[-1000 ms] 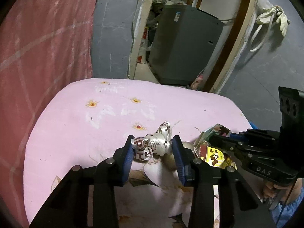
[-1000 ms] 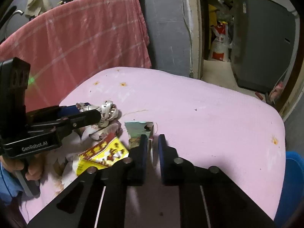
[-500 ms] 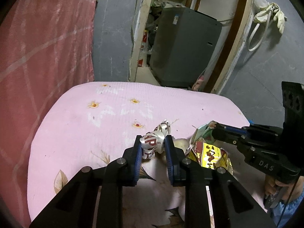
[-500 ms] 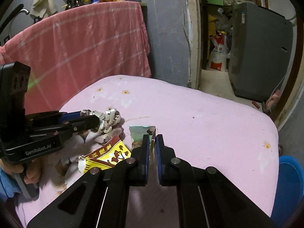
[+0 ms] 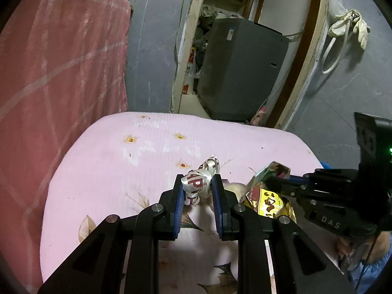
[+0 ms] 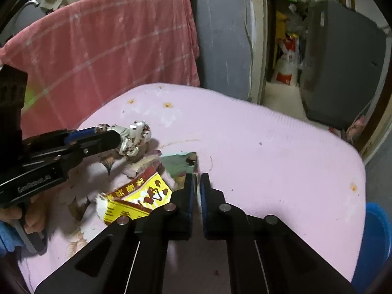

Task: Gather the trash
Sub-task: 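Grasp the crumpled foil wrapper with the left tool while the right tool grasps a green scrap, then carry both items over the blue bucket and open both tools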

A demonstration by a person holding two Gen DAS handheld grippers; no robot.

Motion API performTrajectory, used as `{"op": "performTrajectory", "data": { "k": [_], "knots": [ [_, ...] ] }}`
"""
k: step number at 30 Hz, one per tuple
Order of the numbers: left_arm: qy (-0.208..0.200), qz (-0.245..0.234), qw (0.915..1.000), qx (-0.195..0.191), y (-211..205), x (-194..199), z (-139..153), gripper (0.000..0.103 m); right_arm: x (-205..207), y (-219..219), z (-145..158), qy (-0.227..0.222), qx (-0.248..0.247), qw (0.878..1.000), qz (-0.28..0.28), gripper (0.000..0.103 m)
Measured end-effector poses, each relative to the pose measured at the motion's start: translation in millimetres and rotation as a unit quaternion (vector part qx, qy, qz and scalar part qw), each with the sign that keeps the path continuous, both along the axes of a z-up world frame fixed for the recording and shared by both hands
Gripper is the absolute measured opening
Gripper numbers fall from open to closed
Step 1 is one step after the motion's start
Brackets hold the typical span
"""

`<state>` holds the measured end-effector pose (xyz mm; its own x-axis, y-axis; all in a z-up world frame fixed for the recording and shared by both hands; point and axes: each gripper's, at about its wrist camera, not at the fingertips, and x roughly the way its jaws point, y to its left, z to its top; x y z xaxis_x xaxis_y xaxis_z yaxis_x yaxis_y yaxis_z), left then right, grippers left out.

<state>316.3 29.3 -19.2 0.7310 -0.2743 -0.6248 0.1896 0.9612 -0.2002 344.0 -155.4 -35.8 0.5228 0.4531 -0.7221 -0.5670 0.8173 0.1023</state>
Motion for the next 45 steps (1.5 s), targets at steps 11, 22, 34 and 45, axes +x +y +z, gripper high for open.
{"op": "performTrajectory", "data": {
  "k": [11, 22, 34, 45],
  "knots": [
    [-0.081, 0.010, 0.9965, -0.017, -8.5, -29.0, 34.5, 0.018, -29.4, -23.3, 30.9, -0.114, 0.048, 0.992, -0.041, 0.002],
    [-0.187, -0.005, 0.9812, -0.047, -58.2, -57.6, 85.9, 0.018, -82.1, -73.8, 98.5, -0.251, 0.117, 0.955, -0.108, 0.002],
    [-0.235, -0.068, 0.9676, -0.063, -160.3, -72.0, 117.1, 0.018, -118.1, -169.5, 122.6, -0.305, 0.118, 0.922, -0.209, 0.002],
    [-0.181, -0.135, 0.9706, -0.084, -258.4, -47.6, 98.5, 0.018, -121.1, -266.3, 110.1, -0.282, 0.084, 0.903, -0.314, 0.002]
  ]
}}
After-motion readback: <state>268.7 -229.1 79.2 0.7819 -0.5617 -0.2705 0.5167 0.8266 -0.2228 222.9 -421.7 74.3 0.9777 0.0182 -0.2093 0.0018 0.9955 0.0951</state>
